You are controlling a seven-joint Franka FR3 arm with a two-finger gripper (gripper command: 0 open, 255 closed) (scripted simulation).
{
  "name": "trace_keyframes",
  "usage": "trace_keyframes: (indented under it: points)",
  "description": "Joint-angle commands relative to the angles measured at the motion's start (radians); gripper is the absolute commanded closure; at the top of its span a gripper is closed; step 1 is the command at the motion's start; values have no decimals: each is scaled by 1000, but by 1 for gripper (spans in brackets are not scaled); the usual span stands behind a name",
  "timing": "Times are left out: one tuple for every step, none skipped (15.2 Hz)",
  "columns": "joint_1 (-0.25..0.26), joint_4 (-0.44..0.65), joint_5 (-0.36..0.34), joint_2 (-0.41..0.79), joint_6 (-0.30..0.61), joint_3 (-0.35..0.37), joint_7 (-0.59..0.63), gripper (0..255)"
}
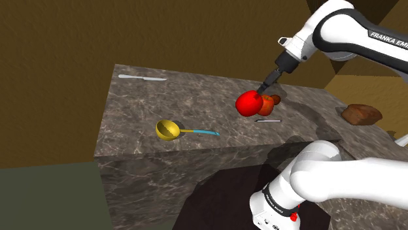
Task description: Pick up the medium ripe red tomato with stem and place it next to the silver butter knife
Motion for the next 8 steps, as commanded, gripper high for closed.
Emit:
trace_keyframes:
  points:
    - [-2,2,-15,-8,16,-76,-86,0]
    - [-1,8,-21,-2,27,-117,-128,0]
    - [4,17,-26,5,37,-158,-171,0]
    - [9,27,-30,14,47,-200,-213,0]
    - [18,40,-33,25,57,-243,-255,0]
    - [28,54,-33,38,66,-286,-298,0]
    - [42,71,-33,52,74,-330,-340,0]
    - [58,90,-30,68,81,-375,-383,0]
